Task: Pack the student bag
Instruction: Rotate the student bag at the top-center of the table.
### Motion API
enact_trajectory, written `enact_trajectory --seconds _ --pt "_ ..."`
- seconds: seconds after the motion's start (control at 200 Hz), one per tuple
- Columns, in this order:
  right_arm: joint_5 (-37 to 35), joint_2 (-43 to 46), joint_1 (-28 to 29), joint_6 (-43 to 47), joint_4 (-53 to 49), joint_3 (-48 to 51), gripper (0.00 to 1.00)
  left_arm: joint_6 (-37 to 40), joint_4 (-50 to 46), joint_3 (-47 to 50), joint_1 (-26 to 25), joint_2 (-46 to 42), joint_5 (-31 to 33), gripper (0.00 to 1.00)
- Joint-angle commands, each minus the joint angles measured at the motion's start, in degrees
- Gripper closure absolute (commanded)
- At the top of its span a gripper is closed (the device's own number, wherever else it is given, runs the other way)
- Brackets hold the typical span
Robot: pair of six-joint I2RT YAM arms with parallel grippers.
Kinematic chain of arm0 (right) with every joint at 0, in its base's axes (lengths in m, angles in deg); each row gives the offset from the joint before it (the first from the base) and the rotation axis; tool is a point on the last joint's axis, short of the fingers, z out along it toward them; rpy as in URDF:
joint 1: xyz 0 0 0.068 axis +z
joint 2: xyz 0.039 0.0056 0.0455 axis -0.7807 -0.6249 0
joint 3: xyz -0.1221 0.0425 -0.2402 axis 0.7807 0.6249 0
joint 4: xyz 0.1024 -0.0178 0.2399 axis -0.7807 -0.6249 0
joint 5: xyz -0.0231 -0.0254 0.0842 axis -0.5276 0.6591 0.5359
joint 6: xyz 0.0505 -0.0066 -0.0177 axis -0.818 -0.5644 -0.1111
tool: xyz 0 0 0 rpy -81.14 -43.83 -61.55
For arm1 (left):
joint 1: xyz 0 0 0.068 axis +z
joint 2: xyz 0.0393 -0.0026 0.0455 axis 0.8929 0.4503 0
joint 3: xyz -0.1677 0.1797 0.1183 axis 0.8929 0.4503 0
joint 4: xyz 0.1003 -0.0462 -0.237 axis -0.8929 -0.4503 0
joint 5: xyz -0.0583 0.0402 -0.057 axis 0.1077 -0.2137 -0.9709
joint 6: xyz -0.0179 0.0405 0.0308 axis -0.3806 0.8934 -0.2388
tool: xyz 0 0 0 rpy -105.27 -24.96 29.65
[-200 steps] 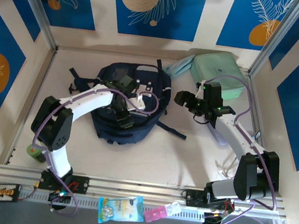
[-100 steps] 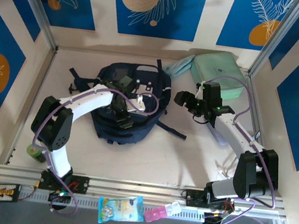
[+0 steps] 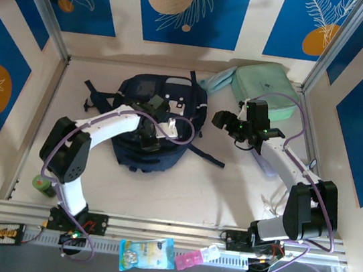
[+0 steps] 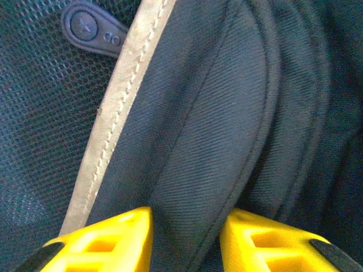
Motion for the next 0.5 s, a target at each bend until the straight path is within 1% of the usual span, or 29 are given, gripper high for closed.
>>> enact_trajectory --seconds 0.0,0.075,0.16,0.3,0.495 --pt "2.36 -0.79 -0.13 -0.11 0.41 0.09 0.21 -0.71 5.41 0.93 0.26 -5.76 0.53 0.77" --pt "3.42 -1.4 0.24 0.14 1.11 -0.33 0.21 -1.25 5.8 1.48 0.42 -7.89 -0.52 0.86" --pt "4.53 -2.28 1.21 0.73 1.68 -1.23 0.21 -2.32 5.67 1.43 0.37 -9.17 -0.32 1.0" --pt "6.4 -5.03 3.44 1.45 1.52 -3.78 0.21 -3.47 5.31 1.68 0.5 -10.81 0.52 1.0" --pt "9.73 -9.12 7.09 0.42 3.98 -5.9 0.22 -4.86 6.57 3.22 0.8 -14.16 -0.27 1.0"
